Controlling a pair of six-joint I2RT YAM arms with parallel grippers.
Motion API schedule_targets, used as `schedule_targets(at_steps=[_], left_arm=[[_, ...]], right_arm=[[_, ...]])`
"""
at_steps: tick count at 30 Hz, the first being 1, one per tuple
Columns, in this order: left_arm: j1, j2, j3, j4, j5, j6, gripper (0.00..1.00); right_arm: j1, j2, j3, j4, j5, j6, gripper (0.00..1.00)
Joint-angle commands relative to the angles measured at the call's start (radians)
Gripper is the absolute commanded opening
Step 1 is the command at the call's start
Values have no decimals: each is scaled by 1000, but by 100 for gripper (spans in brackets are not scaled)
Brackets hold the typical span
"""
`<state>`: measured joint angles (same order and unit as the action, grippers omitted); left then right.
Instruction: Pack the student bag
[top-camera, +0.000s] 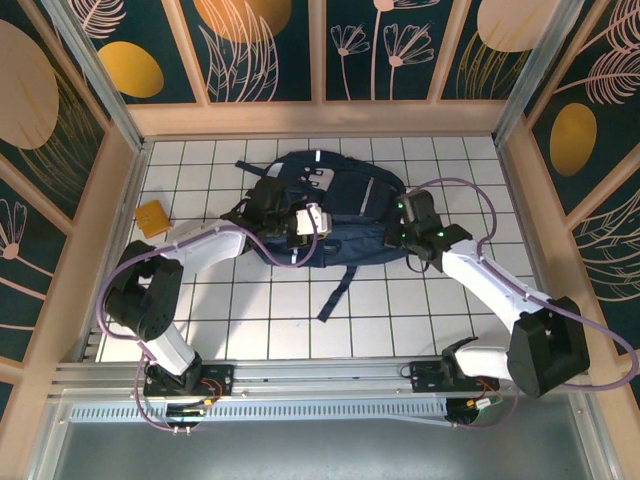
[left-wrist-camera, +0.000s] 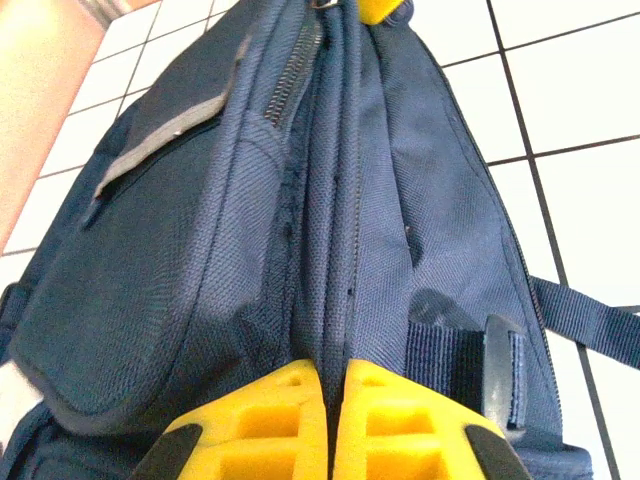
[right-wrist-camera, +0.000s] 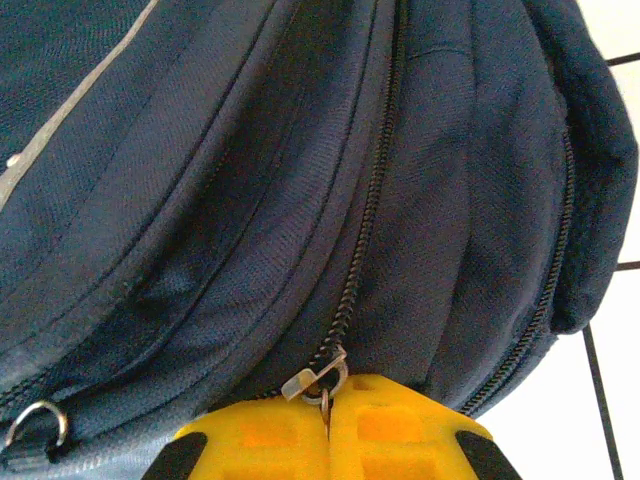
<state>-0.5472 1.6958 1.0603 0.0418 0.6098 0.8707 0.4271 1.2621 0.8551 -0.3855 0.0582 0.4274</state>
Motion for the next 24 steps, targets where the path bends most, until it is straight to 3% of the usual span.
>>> schedule_targets(at_steps=[1,3,6,9,10,12,14,19,24], left_arm=[[123,76,101,-58,34,115,0],[178,127,142,19,110,32,0],[187,206,230,65,27,16,0],[186,281,330,91,10,-27,11],[186,295,358,95,21,-62,19],[185,294,380,74,70,-98,36],[172,243,330,31,121,-56,43],[35,7,-5,3,-37,185,53],[-71,-165,-207,129,-35,209,68]], right_arm=[[-76,-64,-13,-97,10,-92,0],[-51,-99,-36,-123,-37,-114,0],[73,-151,-65,-161,-94,-85,0],[260,-167,-80,-114,-133,-18,0],[297,-164,-87,-82,-146,-6,0],[304,-142,-88,-35,-150,7,0],[283,-102,-72,-2,-178,-23,0],[239,9,-5,54,-296,-148,0],[208,69,28,37,-413,-257,0]])
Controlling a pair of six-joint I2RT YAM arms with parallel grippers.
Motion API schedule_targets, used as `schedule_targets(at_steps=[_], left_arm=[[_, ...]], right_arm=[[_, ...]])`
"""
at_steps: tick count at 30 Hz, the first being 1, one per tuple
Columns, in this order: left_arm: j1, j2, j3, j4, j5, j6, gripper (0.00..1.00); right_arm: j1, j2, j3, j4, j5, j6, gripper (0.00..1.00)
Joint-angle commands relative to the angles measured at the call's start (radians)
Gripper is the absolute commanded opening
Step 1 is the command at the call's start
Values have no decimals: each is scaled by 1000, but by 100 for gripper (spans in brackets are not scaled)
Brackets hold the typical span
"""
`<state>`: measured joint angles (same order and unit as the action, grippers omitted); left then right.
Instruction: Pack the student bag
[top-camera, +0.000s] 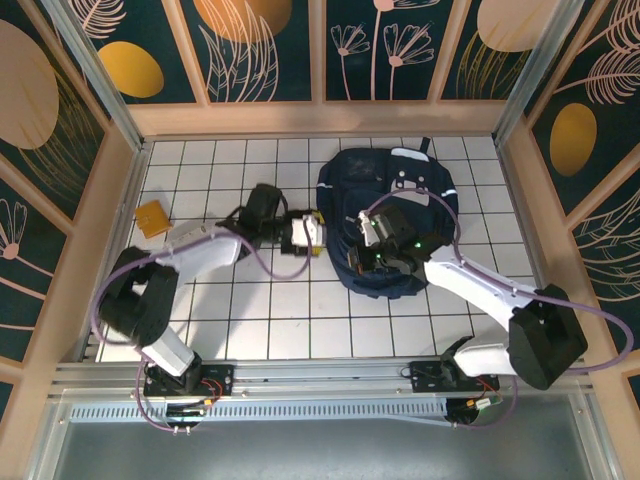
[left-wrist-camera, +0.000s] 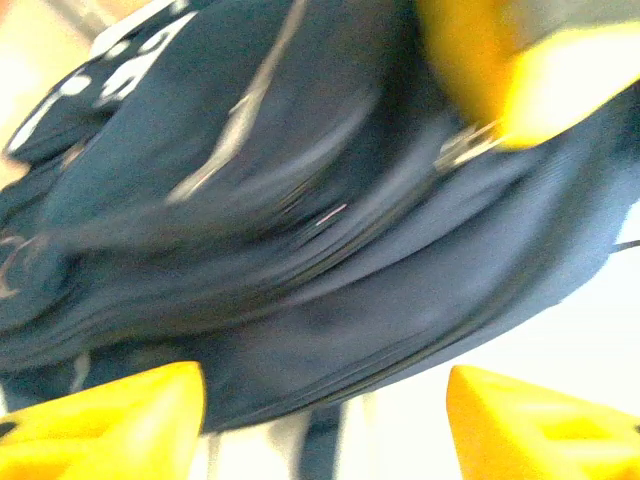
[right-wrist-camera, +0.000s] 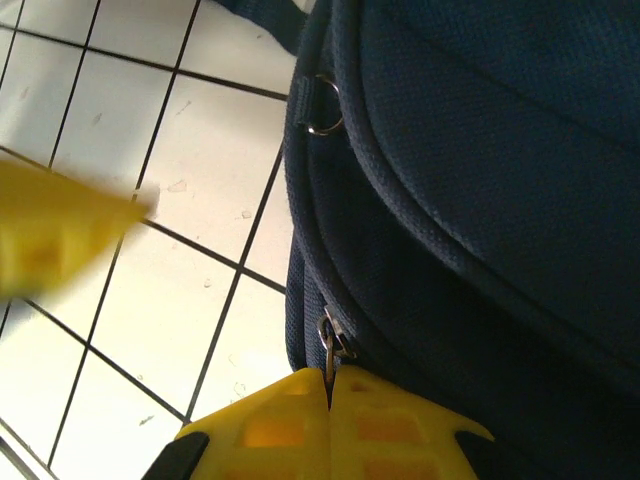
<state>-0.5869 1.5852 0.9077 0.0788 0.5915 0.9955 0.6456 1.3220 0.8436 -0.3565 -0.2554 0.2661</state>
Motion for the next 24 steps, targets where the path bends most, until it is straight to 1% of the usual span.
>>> schedule_targets(at_steps=[1,2,4,7,10,15,18,21,22,23,24], left_arm=[[-47,-58,-58,119,-42,71,69],[-56,-53,-48,126,-47,65,69],[-57,-28,-8,111,-42,65,69],[-60,25,48,54,-47,117,65],[-69,54,59,42,-37,149,62],[-79,97,126,26,-32,167,50],[-89,118,156,31,-59,157,48],[-91,137,177,55,-78,141,44],[-91,157,182,52,-73,146,42],[-90,166,189,46,-68,150,38],[-91,174,196,36,-61,152,31]], right_arm=[[-12,6,37,17,-119,-109,0],[-14,0,34,27,-147,-127,0],[-17,-18,31,35,-161,-150,0],[-30,-53,22,46,-168,-163,0],[-43,-72,18,66,-211,-187,0],[-46,-36,90,-21,-223,-268,0],[-48,-20,111,-45,-239,-301,0],[-48,-13,136,-70,-242,-301,0],[-49,-17,136,-67,-242,-299,0],[-52,-22,130,-58,-242,-295,0],[-56,-29,120,-47,-238,-289,0]])
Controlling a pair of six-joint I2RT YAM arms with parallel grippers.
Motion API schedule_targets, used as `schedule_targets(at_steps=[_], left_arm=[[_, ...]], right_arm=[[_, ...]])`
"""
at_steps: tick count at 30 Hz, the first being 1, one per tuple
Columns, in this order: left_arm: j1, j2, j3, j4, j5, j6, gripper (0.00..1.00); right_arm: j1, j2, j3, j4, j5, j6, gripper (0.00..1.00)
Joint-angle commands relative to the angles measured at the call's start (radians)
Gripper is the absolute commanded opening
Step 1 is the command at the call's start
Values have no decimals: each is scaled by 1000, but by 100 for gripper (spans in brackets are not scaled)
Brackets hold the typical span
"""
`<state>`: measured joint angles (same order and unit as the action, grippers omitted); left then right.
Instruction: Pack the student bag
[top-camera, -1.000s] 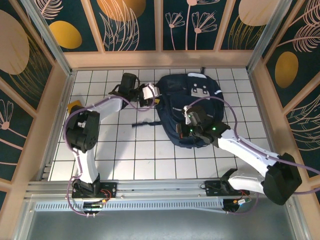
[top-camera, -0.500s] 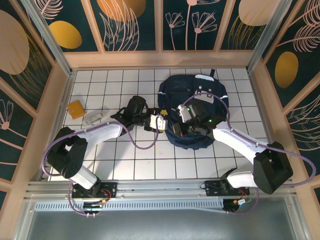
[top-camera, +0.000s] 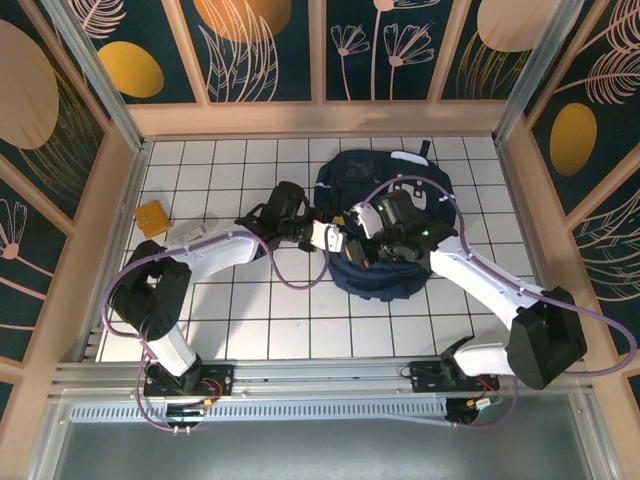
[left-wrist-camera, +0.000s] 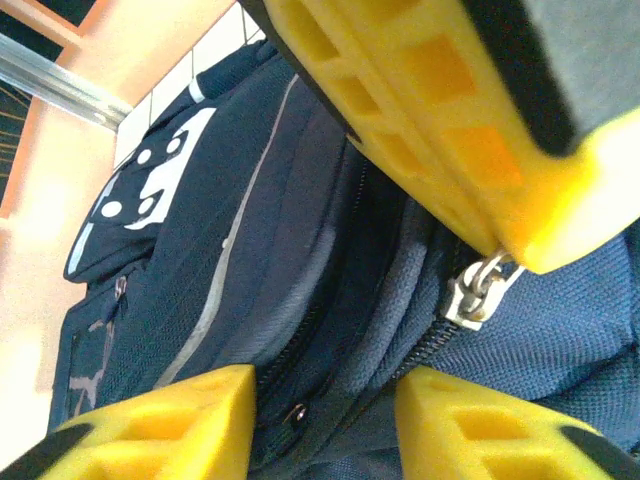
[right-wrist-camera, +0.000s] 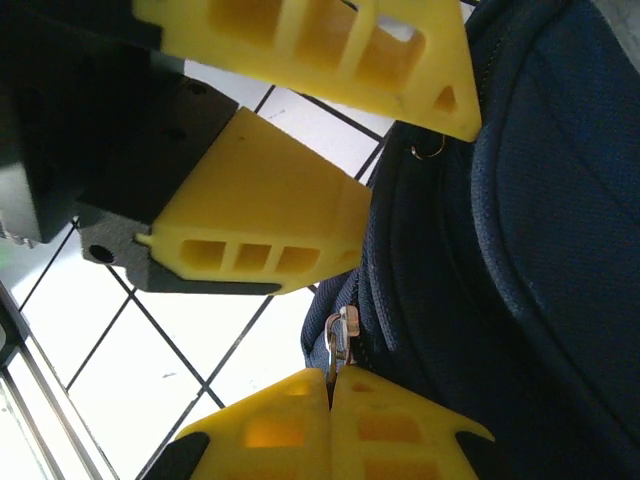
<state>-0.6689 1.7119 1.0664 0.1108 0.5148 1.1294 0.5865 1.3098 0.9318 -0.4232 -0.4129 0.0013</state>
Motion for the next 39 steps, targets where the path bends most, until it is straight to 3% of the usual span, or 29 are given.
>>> schedule_targets(at_steps=[1,2,3,8,12,18,23,26,27,28,29,32,34,39], left_arm=[[-9,52,43,-2,17,13,19],[-9,59,48,-9,15,7,5],[-10,63,52,-20,9,14,0],[5,71,111,-99,-120,14,0],[103,18,68,-31,-4,-62,0],[168,-40,3,-60,16,-30,0],[234,-90,-149,55,87,-36,0],[271,-96,-177,60,114,-68,0],[271,-99,-166,24,126,-62,1],[269,-105,-144,-40,172,-51,10],[265,-113,-114,-105,235,-51,25],[219,-165,-103,-138,311,-104,51],[168,-194,-121,-116,269,-122,61],[127,-180,-126,-136,168,-142,62]], right_arm=[[-3,-21,26,27,-71,-15,0],[-6,-25,22,28,-45,3,0],[-7,-26,21,23,-17,16,0],[-7,-38,-6,-38,139,129,0],[-21,-15,18,-199,283,182,0],[-124,-6,40,-283,406,281,0],[-226,20,-5,-190,388,290,0],[-219,41,10,-135,201,236,0],[-199,40,17,-115,125,217,0],[-162,37,22,-84,44,188,0],[-118,35,30,-57,-29,151,0],[-14,58,94,-46,-60,85,0],[-7,76,119,-33,-71,92,0],[-2,91,123,33,-125,61,0]])
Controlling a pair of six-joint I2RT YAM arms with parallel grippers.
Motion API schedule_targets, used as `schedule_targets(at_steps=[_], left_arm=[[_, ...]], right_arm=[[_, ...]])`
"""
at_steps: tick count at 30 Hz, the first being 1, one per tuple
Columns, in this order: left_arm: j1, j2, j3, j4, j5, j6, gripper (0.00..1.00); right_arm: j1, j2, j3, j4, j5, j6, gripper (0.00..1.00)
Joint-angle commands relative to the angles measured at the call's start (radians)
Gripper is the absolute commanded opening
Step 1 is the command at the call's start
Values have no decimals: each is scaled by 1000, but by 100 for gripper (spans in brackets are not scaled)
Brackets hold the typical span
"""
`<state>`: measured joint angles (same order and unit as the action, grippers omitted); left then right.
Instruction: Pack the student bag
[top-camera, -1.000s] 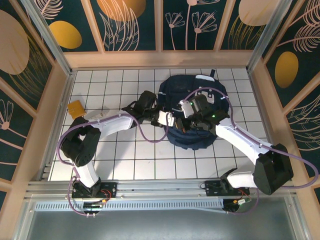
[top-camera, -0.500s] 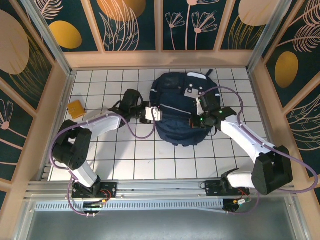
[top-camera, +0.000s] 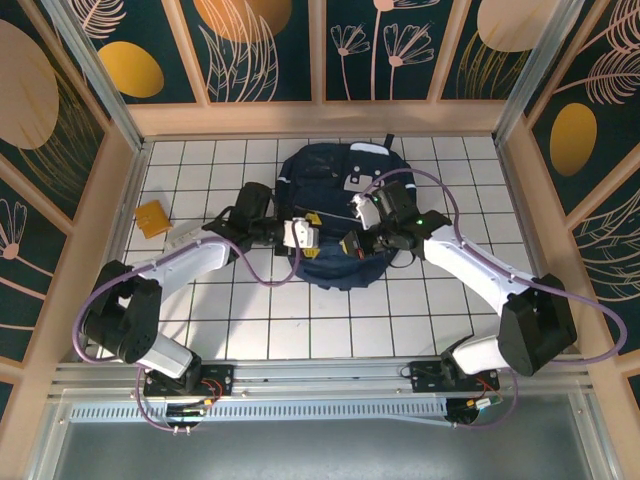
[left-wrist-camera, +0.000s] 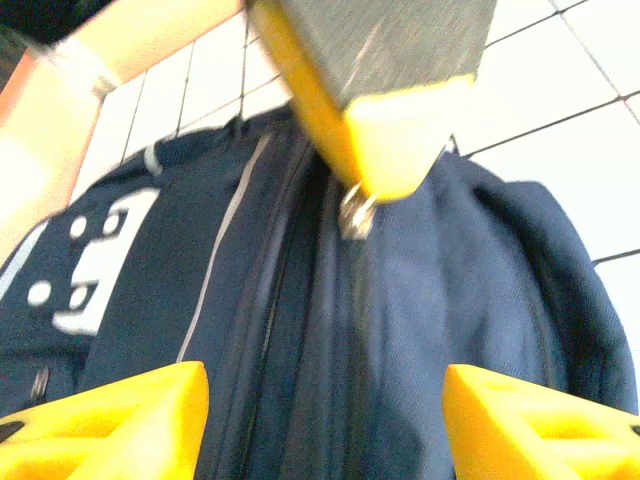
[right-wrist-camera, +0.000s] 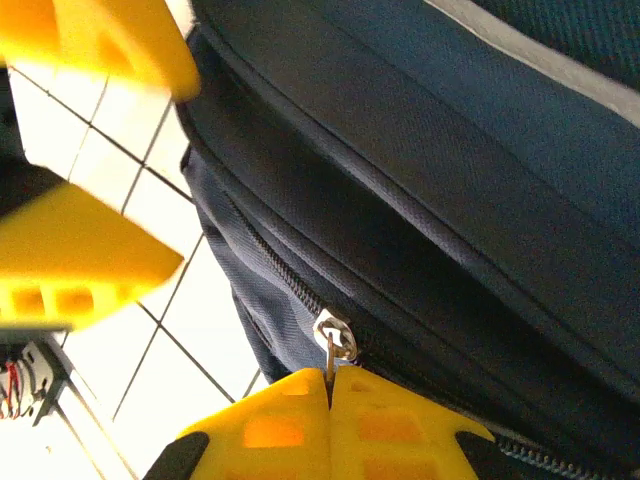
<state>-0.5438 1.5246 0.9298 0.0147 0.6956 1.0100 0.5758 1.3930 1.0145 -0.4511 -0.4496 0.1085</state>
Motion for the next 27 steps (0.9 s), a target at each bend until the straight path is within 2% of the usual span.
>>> schedule_targets(at_steps=[1,8,9,10,11,12,13,16,17,21,24,27], left_arm=[[3,15,10,-38,-35,-22,61],[-17,80,69,8,-136,-65,55],[-20,96,80,4,-145,-64,51],[-24,112,93,-10,-153,-57,39],[-25,127,106,-27,-164,-51,22],[-24,135,116,-29,-182,-62,1],[-24,135,120,-28,-200,-78,0],[-24,94,87,5,-191,-67,0],[-22,83,83,-1,-171,-45,0],[1,59,96,-63,-101,-1,0],[43,26,49,24,5,-37,0],[68,0,12,14,100,26,0]], right_arm=[[9,15,51,52,-85,-47,0],[18,22,76,22,-70,-63,0],[18,19,80,17,-67,-60,0],[19,13,80,17,-65,-54,0],[19,4,77,20,-58,-51,0],[18,-5,71,22,-42,-50,0],[16,-12,66,14,0,-50,0],[-22,6,56,-58,265,19,0],[-99,22,42,-86,309,54,0],[-331,68,-13,-128,299,151,0],[-378,86,-17,-111,343,135,0],[-383,111,-1,-65,403,98,0]])
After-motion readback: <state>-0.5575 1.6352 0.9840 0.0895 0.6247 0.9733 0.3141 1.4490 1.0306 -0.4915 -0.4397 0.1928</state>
